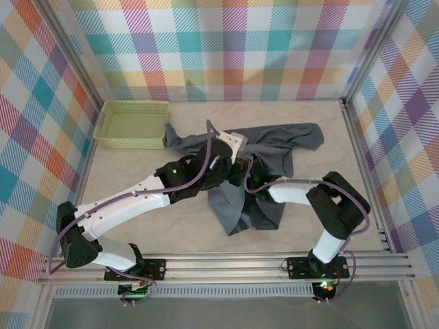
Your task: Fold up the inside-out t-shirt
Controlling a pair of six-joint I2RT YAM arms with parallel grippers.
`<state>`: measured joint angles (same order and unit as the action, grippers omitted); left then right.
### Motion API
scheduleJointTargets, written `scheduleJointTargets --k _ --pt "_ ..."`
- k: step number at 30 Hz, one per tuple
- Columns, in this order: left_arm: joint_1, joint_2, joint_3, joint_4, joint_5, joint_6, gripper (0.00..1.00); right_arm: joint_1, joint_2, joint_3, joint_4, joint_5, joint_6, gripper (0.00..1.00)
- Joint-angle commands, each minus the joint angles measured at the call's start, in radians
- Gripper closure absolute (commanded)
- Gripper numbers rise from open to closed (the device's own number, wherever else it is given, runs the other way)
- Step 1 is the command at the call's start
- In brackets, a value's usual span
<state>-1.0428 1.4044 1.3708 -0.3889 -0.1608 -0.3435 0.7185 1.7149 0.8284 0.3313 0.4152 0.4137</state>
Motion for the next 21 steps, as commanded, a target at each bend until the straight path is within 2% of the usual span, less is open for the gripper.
scheduleJointTargets --k 1,3,8,20,21 --pt "-0.025 -0.019 0.119 0.007 0.14 -0.006 0.94 -0.021 0.086 0.113 -0.147 -0.025 0.032 0.07" --pt "-0.025 -0.001 0.173 -0.004 0.151 -0.019 0.94 -0.02 0.137 0.201 -0.25 0.007 0.065 0.0" --pt "-0.026 0.04 0.277 -0.017 0.177 -0.031 0.94 -0.038 0.255 0.413 -0.529 0.08 0.158 0.0" --pt "-0.028 0.112 0.436 -0.044 0.183 -0.037 0.94 -0.067 0.705 1.054 -1.197 0.052 0.269 0.0" --pt "-0.028 0.116 0.447 -0.042 0.192 -0.038 0.94 -0.064 0.742 1.115 -1.25 0.06 0.273 0.03"
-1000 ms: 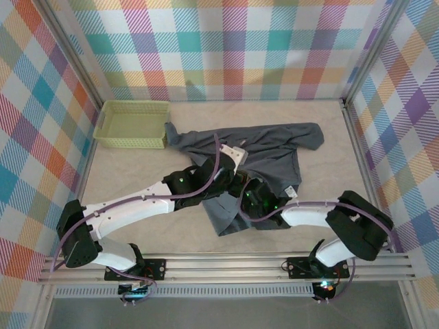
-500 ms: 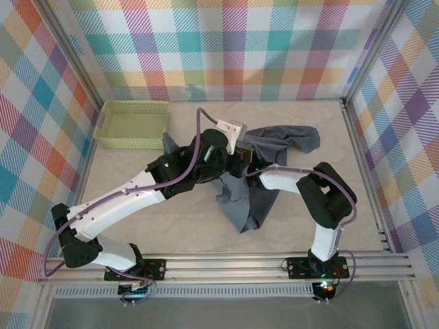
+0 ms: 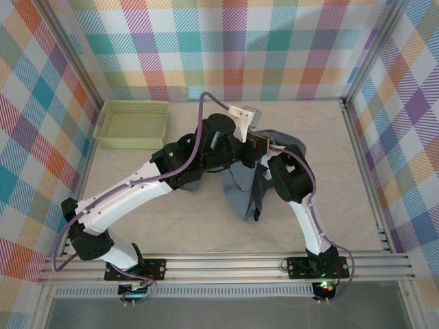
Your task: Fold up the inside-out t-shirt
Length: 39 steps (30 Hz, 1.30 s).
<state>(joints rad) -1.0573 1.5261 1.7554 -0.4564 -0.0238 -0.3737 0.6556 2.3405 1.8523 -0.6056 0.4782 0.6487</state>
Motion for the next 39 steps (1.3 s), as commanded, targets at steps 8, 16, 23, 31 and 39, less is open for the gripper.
scheduleJointTargets --k 8,16,23,31,39 --pt "-0.012 0.0 0.133 -0.024 -0.032 0.011 0.94 0.001 0.216 0.262 -0.414 -0.041 0.006 0.13" --pt "0.076 -0.033 0.115 -0.137 -0.235 0.006 0.95 0.0 0.07 0.0 -0.206 -0.091 -0.023 0.75" --pt "0.312 -0.002 0.098 -0.249 -0.249 -0.052 0.95 0.023 -0.238 -0.382 0.125 -0.15 -0.098 1.0" --pt "0.535 0.112 0.083 -0.317 -0.221 -0.082 0.96 0.114 -0.522 -0.692 0.332 -0.108 -0.146 1.0" --pt "0.659 0.269 0.013 -0.401 -0.276 -0.108 0.99 0.13 -0.862 -0.94 0.477 -0.113 -0.166 1.0"
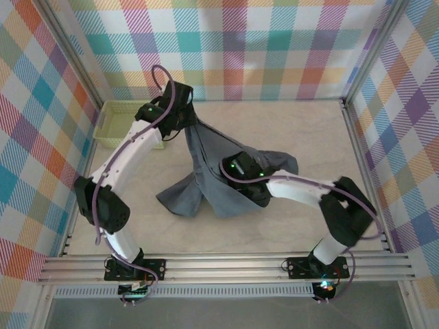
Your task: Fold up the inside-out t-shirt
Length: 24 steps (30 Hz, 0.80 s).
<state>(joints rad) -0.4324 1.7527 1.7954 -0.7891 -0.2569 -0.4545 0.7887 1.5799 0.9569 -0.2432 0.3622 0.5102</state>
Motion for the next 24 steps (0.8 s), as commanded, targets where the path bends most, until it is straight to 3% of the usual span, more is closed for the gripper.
scheduleJointTargets --k 1,10,17,20,22,24 --pt "0.038 0.058 -0.038 -0.07 -0.045 -0.026 1.0 -0.003 -0.136 -0.067 0.127 -0.008 -0.032 1.0" --pt "0.03 0.148 -0.145 -0.08 -0.062 -0.049 1.0 -0.002 -0.416 -0.189 0.202 -0.111 -0.088 1.0" --pt "-0.009 0.225 -0.169 -0.148 -0.125 -0.037 1.0 -0.004 -0.561 -0.258 0.291 -0.288 -0.15 1.0" --pt "-0.025 0.255 -0.195 -0.159 -0.113 -0.037 1.0 -0.005 -0.627 -0.288 0.293 -0.28 -0.159 1.0" --pt "-0.037 0.275 -0.211 -0.171 -0.107 -0.034 0.94 -0.01 -0.674 -0.303 0.281 -0.256 -0.158 1.0" --pt "-0.054 0.288 -0.216 -0.187 -0.097 -0.02 0.82 -0.021 -0.71 -0.315 0.275 -0.245 -0.156 1.0"
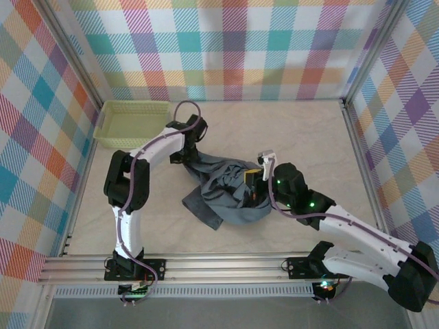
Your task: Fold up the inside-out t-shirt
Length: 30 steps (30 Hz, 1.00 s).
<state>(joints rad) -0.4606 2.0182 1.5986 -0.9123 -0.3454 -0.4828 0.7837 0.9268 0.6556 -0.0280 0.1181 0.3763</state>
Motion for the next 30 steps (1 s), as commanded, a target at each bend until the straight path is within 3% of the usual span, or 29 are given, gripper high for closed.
scheduleJointTargets --k 1,4,6,12,14,20,25,30 --pt "-0.042 0.021 -0.023 -0.075 -0.005 0.016 0.73 -0.022 -0.067 -0.017 0.059 -0.006 -0.022 1.0" --pt "-0.101 -0.083 -0.085 -0.032 0.012 0.028 0.52 -0.034 -0.071 -0.023 0.048 -0.025 -0.029 1.0" --pt "-0.152 -0.2 -0.15 0.038 0.05 0.034 0.43 -0.035 -0.072 -0.03 0.044 -0.043 -0.037 1.0" --pt "-0.28 -0.465 -0.282 0.235 0.188 0.055 0.33 -0.035 -0.107 -0.066 0.055 -0.117 -0.055 1.0" --pt "-0.294 -0.456 -0.293 0.28 0.279 0.059 0.31 -0.035 -0.117 -0.075 0.054 -0.129 -0.054 1.0" --pt "-0.318 -0.265 -0.204 0.256 0.273 0.036 0.31 -0.035 -0.155 -0.111 0.03 -0.133 -0.031 1.0" --pt "-0.317 -0.106 -0.107 0.249 0.247 0.029 0.41 -0.035 -0.222 -0.136 -0.035 -0.07 -0.013 1.0" --pt "-0.279 -0.099 -0.095 0.256 0.245 -0.009 0.88 -0.037 -0.277 -0.131 -0.165 0.091 0.023 1.0"
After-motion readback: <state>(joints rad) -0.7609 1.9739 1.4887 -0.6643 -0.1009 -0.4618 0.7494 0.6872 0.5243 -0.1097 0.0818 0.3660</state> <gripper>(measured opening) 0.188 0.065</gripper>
